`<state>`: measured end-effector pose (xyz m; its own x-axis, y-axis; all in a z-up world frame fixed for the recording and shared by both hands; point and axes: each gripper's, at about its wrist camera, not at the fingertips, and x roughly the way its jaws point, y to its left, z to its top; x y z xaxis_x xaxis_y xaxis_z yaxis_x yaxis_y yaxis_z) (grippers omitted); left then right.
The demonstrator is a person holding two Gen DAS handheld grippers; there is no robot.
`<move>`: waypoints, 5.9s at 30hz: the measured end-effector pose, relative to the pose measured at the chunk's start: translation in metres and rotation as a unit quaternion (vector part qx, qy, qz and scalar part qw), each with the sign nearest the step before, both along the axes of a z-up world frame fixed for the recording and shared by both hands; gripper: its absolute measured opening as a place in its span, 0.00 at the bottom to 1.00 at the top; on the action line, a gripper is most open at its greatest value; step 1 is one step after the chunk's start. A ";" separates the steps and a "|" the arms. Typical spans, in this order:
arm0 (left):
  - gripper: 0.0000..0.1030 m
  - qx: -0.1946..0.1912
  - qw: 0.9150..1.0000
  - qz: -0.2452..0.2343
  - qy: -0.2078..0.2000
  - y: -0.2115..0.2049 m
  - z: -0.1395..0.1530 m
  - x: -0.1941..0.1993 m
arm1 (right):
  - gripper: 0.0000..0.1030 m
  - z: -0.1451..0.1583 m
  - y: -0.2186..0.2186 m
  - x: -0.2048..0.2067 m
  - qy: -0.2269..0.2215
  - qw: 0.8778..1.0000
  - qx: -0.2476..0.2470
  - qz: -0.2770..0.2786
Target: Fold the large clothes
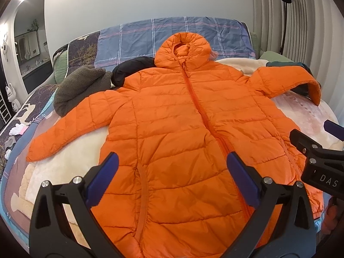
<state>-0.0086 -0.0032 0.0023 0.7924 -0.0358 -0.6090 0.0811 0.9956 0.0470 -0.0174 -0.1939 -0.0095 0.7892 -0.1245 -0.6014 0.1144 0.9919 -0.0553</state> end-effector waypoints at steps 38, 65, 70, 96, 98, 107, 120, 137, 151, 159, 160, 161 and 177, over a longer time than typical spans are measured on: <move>0.97 -0.009 1.000 0.010 -0.019 0.008 0.004 -0.003 | 0.99 0.002 -0.003 -0.004 -0.016 1.000 0.012 -0.009; 0.98 0.029 0.997 -0.055 -0.034 -0.014 0.005 -0.011 | 0.99 0.002 -0.003 -0.005 -0.019 1.000 0.017 -0.003; 0.98 0.031 0.998 -0.052 -0.032 -0.015 0.004 -0.009 | 0.99 0.000 -0.002 -0.005 -0.018 1.000 0.013 -0.003; 0.80 0.024 0.995 -0.056 -0.082 0.000 0.086 0.105 | 0.64 0.071 -0.017 0.104 -0.052 0.994 0.001 0.098; 0.59 0.016 0.995 -0.043 -0.088 0.003 0.094 0.130 | 0.50 0.072 -0.019 0.129 -0.039 0.993 0.003 0.114; 0.56 -0.014 0.999 -0.041 -0.033 0.006 0.070 0.273 | 0.41 0.069 -0.040 0.298 0.031 0.981 0.091 0.171; 0.73 -0.005 0.979 -0.160 0.125 -0.041 -0.075 0.328 | 0.53 0.051 -0.043 0.503 0.046 0.983 0.132 0.123; 0.77 -0.133 0.990 0.023 0.040 0.078 -0.013 0.327 | 0.03 0.071 -0.010 0.400 -0.020 0.960 0.066 0.273; 0.78 -0.107 0.993 0.046 -0.004 0.088 0.028 0.263 | 0.27 -0.002 -0.029 0.238 0.046 0.957 0.041 0.283; 0.50 -0.042 0.995 -0.031 0.089 0.008 -0.038 0.305 | 0.27 0.001 -0.006 0.286 0.038 0.949 0.192 0.248; 0.50 -0.032 0.994 -0.026 0.098 0.004 -0.047 0.310 | 0.27 -0.008 -0.002 0.296 0.051 0.946 0.205 0.245; 0.50 -0.025 0.993 -0.022 0.111 0.001 -0.059 0.317 | 0.27 -0.021 0.001 0.305 0.068 0.945 0.212 0.239; 0.74 -0.037 0.992 0.002 0.123 0.019 -0.075 0.308 | 0.27 -0.078 0.014 0.310 0.106 0.964 0.158 0.186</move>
